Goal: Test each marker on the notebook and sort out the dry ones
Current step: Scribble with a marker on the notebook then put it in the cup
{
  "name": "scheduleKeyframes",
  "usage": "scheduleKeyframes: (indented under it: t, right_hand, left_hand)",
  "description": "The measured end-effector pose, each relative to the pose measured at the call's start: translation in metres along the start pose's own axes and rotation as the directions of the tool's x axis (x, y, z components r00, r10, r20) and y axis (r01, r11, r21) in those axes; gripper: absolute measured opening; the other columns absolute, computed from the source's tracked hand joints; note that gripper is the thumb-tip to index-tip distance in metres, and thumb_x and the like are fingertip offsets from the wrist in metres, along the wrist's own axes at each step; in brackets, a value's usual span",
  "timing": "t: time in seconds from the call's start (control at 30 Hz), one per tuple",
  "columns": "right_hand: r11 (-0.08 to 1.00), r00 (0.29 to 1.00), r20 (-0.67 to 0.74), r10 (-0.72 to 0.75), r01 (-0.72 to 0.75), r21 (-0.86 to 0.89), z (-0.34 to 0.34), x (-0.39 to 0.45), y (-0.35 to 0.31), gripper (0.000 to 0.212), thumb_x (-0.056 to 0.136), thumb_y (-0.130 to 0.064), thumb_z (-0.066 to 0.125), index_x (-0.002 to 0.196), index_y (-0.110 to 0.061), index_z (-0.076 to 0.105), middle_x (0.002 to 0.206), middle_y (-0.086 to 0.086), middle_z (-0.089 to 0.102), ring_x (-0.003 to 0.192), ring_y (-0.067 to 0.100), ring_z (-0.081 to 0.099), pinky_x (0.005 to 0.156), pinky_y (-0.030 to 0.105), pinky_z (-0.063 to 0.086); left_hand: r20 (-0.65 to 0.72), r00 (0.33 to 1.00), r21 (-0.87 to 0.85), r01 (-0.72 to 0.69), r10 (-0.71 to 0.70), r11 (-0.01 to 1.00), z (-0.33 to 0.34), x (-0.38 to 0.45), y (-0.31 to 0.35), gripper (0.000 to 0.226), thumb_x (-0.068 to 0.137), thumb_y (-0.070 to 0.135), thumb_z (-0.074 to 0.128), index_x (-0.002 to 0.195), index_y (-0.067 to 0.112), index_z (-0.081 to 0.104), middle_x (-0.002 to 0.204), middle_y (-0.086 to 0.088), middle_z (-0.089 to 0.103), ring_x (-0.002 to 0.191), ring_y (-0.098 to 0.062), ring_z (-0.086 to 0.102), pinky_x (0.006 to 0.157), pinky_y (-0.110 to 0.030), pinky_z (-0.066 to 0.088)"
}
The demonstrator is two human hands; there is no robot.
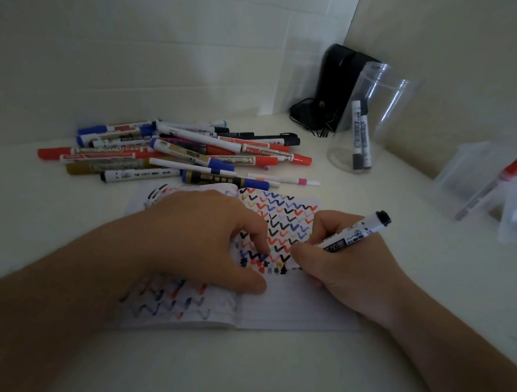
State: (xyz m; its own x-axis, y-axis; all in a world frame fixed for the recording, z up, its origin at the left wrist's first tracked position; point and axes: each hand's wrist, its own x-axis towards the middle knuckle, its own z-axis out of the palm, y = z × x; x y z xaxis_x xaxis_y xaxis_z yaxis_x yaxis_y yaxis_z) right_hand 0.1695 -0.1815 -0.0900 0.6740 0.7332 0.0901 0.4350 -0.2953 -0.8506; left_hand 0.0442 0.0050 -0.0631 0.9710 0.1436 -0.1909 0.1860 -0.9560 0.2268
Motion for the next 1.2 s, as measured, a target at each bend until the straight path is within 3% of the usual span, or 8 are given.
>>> scheduleKeyframes:
  t: [0.37, 0.47, 0.53, 0.63, 0.7, 0.8, 0.93, 1.2]
  right_hand:
    - [0.999, 0.999, 0.030, 0.011, -0.012, 0.040, -0.001, 0.003, 0.005, 0.036, 0.079, -0.008, 0.076, 0.063, -0.005, 0.044, 0.058, 0.019, 0.055, 0.052, 0.021, 0.050, 0.053, 0.035, 0.043]
    - [0.930, 0.997, 0.041, 0.061, -0.072, 0.361, -0.006, 0.006, 0.006, 0.037, 0.082, -0.003, 0.077, 0.059, -0.013, 0.049, 0.052, 0.014, 0.050, 0.044, 0.019, 0.043, 0.046, 0.025, 0.037]
    - [0.800, 0.997, 0.062, 0.046, -0.074, 0.596, -0.013, 0.008, 0.007, 0.032, 0.082, -0.004, 0.078, 0.065, -0.013, 0.053, 0.051, 0.009, 0.043, 0.041, 0.016, 0.032, 0.041, 0.019, 0.028]
    - [0.662, 0.994, 0.100, -0.049, -0.042, 0.748, -0.023, 0.009, 0.007, 0.024, 0.080, -0.006, 0.083, 0.082, -0.013, 0.059, 0.057, 0.003, 0.043, 0.045, 0.012, 0.033, 0.040, 0.020, 0.028]
    - [0.600, 0.980, 0.157, -0.121, -0.054, 0.798, -0.026, 0.009, 0.007, 0.025, 0.075, -0.016, 0.087, 0.089, -0.012, 0.066, 0.062, 0.005, 0.047, 0.049, 0.014, 0.037, 0.043, 0.022, 0.030]
    - [0.544, 0.967, 0.226, -0.120, -0.127, 0.830, -0.025, 0.010, 0.008, 0.034, 0.070, -0.033, 0.076, 0.094, -0.010, 0.075, 0.070, 0.009, 0.058, 0.052, 0.017, 0.042, 0.045, 0.024, 0.026]
    - [0.547, 0.973, 0.220, -0.071, -0.146, 0.824, -0.023, 0.013, 0.011, 0.035, 0.072, -0.029, 0.058, 0.094, -0.009, 0.078, 0.070, 0.011, 0.062, 0.049, 0.018, 0.043, 0.045, 0.025, 0.023]
    - [0.557, 0.963, 0.244, -0.112, -0.142, 0.818, -0.021, 0.016, 0.016, 0.041, 0.063, -0.032, 0.081, 0.098, -0.012, 0.069, 0.073, 0.012, 0.065, 0.050, 0.018, 0.046, 0.042, 0.022, 0.035]
  left_hand:
    - [-0.025, 1.000, 0.002, -0.006, 0.006, 1.000, 0.001, -0.002, 0.000, 0.058, 0.065, 0.092, 0.059, 0.116, 0.066, 0.052, 0.107, 0.034, 0.047, 0.099, 0.003, 0.048, 0.086, -0.031, 0.045]
    - [-0.019, 1.000, -0.034, 0.011, -0.011, 0.999, 0.001, -0.004, 0.001, 0.052, 0.077, 0.082, 0.059, 0.121, 0.060, 0.043, 0.098, 0.027, 0.052, 0.090, 0.003, 0.051, 0.078, -0.030, 0.045]
    - [-0.047, 0.998, -0.230, 0.026, -0.038, 0.973, 0.002, -0.005, -0.001, 0.030, 0.095, 0.058, 0.055, 0.117, 0.053, 0.036, 0.096, 0.016, 0.058, 0.085, -0.003, 0.056, 0.075, -0.031, 0.050]
    - [-0.173, 0.984, -0.399, -0.032, -0.041, 0.917, 0.003, -0.005, -0.006, 0.023, 0.107, 0.021, 0.042, 0.118, 0.041, 0.035, 0.104, 0.019, 0.060, 0.084, 0.000, 0.060, 0.076, -0.025, 0.052]
    - [-0.213, 0.977, -0.433, -0.073, -0.023, 0.898, 0.003, -0.004, -0.005, 0.026, 0.107, 0.017, 0.044, 0.117, 0.039, 0.035, 0.105, 0.022, 0.062, 0.092, 0.005, 0.060, 0.078, -0.018, 0.048]
    - [-0.201, 0.980, -0.508, -0.107, 0.003, 0.854, 0.004, -0.002, -0.001, 0.028, 0.106, 0.020, 0.050, 0.115, 0.042, 0.034, 0.104, 0.024, 0.067, 0.102, 0.008, 0.061, 0.085, -0.015, 0.045]
    - [-0.207, 0.977, -0.508, -0.144, 0.042, 0.849, 0.005, -0.004, -0.001, 0.027, 0.106, 0.022, 0.052, 0.112, 0.044, 0.037, 0.105, 0.032, 0.065, 0.103, 0.010, 0.061, 0.083, -0.012, 0.045]
    - [-0.256, 0.963, -0.443, -0.190, 0.080, 0.876, 0.006, -0.005, 0.001, 0.029, 0.106, 0.023, 0.050, 0.122, 0.045, 0.041, 0.110, 0.039, 0.058, 0.105, 0.017, 0.054, 0.081, 0.001, 0.039]
